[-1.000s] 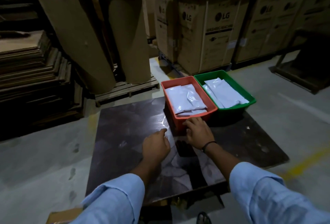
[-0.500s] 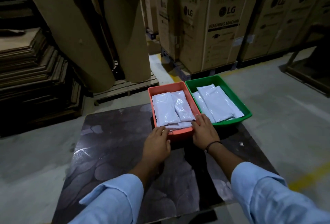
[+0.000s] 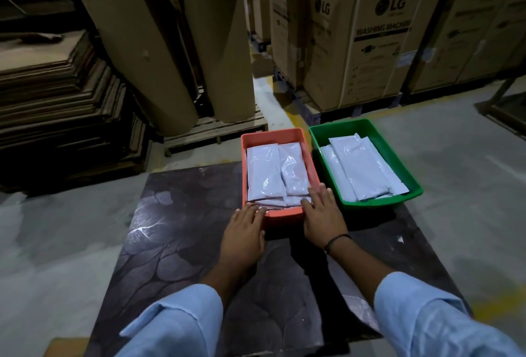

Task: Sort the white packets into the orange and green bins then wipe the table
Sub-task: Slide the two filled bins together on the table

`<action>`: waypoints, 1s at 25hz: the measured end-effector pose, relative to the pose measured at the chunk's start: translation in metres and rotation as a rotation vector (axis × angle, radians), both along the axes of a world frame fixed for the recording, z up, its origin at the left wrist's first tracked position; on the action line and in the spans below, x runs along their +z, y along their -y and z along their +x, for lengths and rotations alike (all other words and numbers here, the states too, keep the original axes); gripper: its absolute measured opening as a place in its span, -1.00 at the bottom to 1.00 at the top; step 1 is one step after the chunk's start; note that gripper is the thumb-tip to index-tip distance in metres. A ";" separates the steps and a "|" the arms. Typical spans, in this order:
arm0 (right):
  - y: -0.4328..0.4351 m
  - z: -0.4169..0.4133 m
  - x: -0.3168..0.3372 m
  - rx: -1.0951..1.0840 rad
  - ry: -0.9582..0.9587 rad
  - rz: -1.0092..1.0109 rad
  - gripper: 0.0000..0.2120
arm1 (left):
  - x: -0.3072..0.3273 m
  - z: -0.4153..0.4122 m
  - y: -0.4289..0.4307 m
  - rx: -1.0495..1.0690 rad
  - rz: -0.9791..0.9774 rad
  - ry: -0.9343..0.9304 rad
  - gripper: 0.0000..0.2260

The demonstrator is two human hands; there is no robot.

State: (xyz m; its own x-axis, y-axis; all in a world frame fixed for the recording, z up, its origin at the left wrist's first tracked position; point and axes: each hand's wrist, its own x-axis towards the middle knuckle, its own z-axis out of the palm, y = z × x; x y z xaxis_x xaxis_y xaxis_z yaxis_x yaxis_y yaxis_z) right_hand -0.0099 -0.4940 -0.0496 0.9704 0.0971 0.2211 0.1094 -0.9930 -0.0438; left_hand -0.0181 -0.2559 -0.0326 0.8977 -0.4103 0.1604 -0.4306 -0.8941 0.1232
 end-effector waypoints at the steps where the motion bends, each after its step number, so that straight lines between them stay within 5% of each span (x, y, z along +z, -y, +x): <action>1: -0.006 0.001 0.001 0.011 -0.003 -0.005 -0.58 | 0.000 0.001 -0.008 0.005 0.006 -0.004 -0.46; 13: -0.130 0.016 0.006 0.179 -0.054 0.012 -0.53 | -0.007 0.000 -0.154 0.137 -0.010 -0.008 -0.46; 25: -0.268 0.042 0.010 0.340 -0.011 0.019 -0.72 | -0.012 0.008 -0.300 0.236 -0.075 0.057 -0.53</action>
State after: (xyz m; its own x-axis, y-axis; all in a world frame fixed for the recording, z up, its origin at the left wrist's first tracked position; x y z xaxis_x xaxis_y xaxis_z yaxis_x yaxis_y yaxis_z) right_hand 0.0322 -0.2256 -0.0393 0.8853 0.4119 0.2159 0.4338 -0.8987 -0.0647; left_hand -0.0104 0.0441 -0.0441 0.9559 -0.1755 0.2355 -0.2193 -0.9599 0.1747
